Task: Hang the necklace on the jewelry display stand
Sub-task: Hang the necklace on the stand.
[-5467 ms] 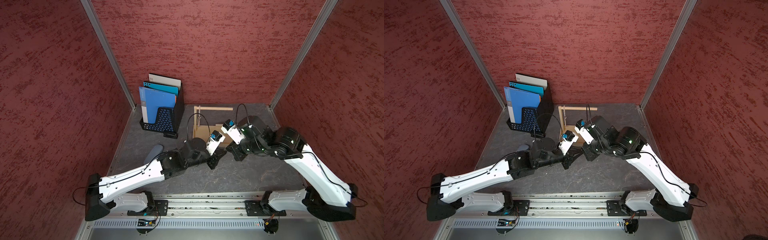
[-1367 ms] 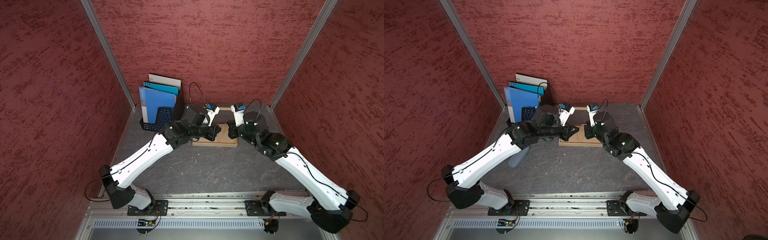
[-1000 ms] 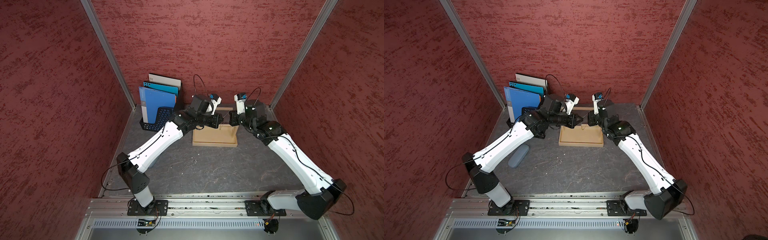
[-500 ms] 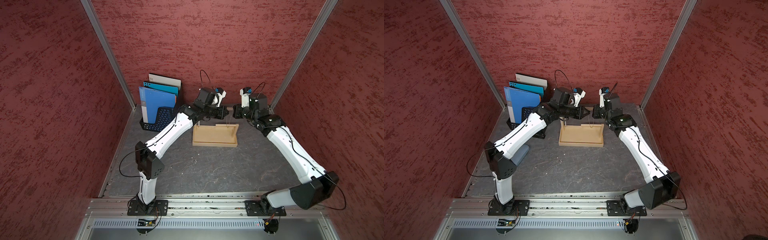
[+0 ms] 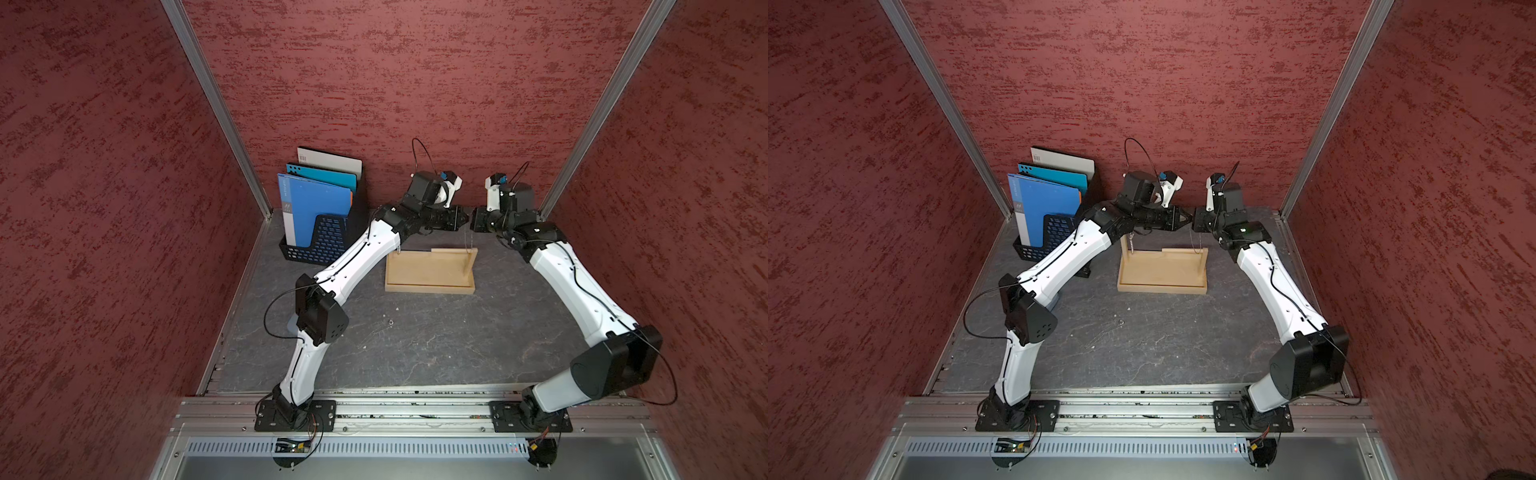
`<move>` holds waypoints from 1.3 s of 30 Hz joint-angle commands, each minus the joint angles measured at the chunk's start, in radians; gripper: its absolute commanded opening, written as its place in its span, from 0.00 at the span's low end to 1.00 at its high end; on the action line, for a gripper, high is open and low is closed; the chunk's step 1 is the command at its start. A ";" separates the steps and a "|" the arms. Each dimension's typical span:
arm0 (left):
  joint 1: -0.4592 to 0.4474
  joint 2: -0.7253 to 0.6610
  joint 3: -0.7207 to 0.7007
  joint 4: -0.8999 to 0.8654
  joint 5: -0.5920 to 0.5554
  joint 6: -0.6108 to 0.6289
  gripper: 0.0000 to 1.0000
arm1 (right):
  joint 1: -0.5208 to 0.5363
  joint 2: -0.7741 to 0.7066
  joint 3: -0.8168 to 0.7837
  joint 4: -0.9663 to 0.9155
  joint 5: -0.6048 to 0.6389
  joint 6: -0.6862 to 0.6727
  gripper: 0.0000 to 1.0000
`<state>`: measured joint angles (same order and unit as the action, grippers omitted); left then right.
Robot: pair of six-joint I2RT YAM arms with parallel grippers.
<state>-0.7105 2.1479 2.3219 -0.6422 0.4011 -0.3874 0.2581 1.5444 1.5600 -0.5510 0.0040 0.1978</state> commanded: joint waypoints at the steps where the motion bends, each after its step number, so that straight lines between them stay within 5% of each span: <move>1: 0.003 0.028 0.033 0.022 0.010 -0.012 0.00 | -0.012 0.017 0.043 -0.003 0.039 -0.003 0.00; 16: 0.044 0.086 0.040 0.063 -0.010 -0.065 0.00 | -0.014 0.180 0.178 0.024 0.111 0.003 0.00; 30: 0.061 0.075 0.019 0.026 -0.018 -0.070 0.00 | -0.007 0.330 0.341 0.003 -0.105 0.036 0.00; 39: 0.096 -0.066 -0.183 0.071 -0.043 -0.077 0.00 | 0.064 0.397 0.435 -0.045 -0.128 0.035 0.00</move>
<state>-0.6315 2.1586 2.1818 -0.6044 0.3775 -0.4603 0.2932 1.9228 1.9533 -0.5694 -0.0940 0.2283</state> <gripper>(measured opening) 0.042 0.047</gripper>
